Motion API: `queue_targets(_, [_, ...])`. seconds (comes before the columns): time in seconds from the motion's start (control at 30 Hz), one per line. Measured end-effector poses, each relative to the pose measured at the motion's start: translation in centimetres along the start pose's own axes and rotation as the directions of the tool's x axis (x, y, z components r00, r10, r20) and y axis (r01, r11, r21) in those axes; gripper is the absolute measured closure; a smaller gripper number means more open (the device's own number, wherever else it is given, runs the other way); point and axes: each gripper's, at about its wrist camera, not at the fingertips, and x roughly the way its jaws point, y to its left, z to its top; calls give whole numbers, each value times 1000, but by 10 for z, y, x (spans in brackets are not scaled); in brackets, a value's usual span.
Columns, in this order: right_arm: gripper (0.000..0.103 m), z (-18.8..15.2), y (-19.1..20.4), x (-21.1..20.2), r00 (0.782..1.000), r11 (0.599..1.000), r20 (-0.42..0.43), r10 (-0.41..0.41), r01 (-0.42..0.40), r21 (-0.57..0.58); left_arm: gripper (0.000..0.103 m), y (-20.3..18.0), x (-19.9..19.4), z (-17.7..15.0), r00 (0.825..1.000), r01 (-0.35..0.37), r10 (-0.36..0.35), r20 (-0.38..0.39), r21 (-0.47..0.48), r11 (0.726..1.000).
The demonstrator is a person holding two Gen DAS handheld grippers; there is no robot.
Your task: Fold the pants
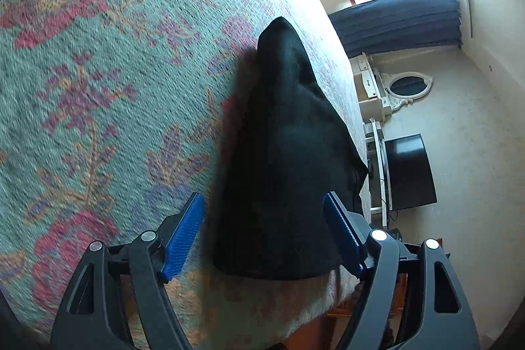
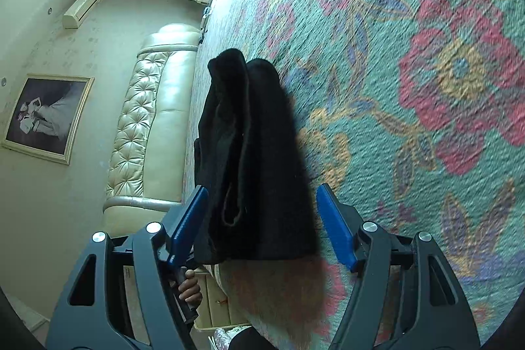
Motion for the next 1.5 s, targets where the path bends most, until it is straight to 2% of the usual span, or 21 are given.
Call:
queue_targets(0.07, [29, -9, 3, 4, 1000, 1000, -11, 14, -14, 0, 29, -1, 4, -8, 999, 29, -29, -24, -22, 999])
queue_targets(0.13, [26, -14, 8, 5, 1000, 1000, 7, 8, -8, -14, 27, -3, 4, -10, 1000, 18, -18, -2, -17, 1000])
queue_targets(0.33, [25, -18, 11, 9, 1000, 1000, 19, -3, 3, -9, 27, -4, 8, -10, 999, 32, -32, 11, -39, 999])
queue_targets(0.47, [25, -23, 17, 6, 998, 998, 42, -49, 50, -42, 27, 3, 7, -8, 1000, -3, 3, 17, -26, 1000])
queue_targets(0.57, [25, -26, 20, 13, 997, 994, 32, -76, 78, -71, 27, -13, 18, -16, 994, -108, 107, 17, 64, 992])
queue_targets(0.63, [25, -28, 24, 23, 998, 995, -4, -60, 59, -81, 28, -17, 21, -19, 992, -128, 127, 29, 73, 989])
queue_targets(0.67, [25, -29, 27, 27, 997, 993, -9, -74, 73, -88, 40, -15, 20, -18, 994, -110, 109, 31, 44, 993])
queue_targets(0.7, [30, -29, 30, 30, 996, 992, -9, -86, 85, -93, 45, -11, 19, -18, 996, -84, 84, 25, 3, 996])
queue_targets(0.73, [46, -29, 30, 31, 996, 992, -12, -87, 85, -89, 48, -7, 19, -18, 996, -78, 79, 33, -31, 996])
queue_targets(0.77, [55, -29, 26, 33, 997, 994, -22, -80, 78, -74, 53, -6, 18, -19, 996, -76, 77, 39, -41, 996])
queue_targets(0.83, [61, -30, 18, 33, 998, 997, -21, -55, 54, -48, 57, -9, 17, -20, 995, -95, 95, 43, -17, 995])
queue_targets(0.97, [65, -34, 16, 31, 1000, 999, -6, -23, 23, -35, 65, -22, 12, -24, 988, -142, 140, 62, 29, 989])
queue_targets(1.27, [68, -34, 12, 24, 1000, 999, 5, -13, 14, -31, 66, -36, 14, -25, 977, -204, 198, 76, 79, 976])
queue_targets(1.5, [68, -36, 17, 20, 1000, 1000, 4, -12, 12, -27, 66, -40, 15, -25, 974, -220, 214, 70, 89, 971])
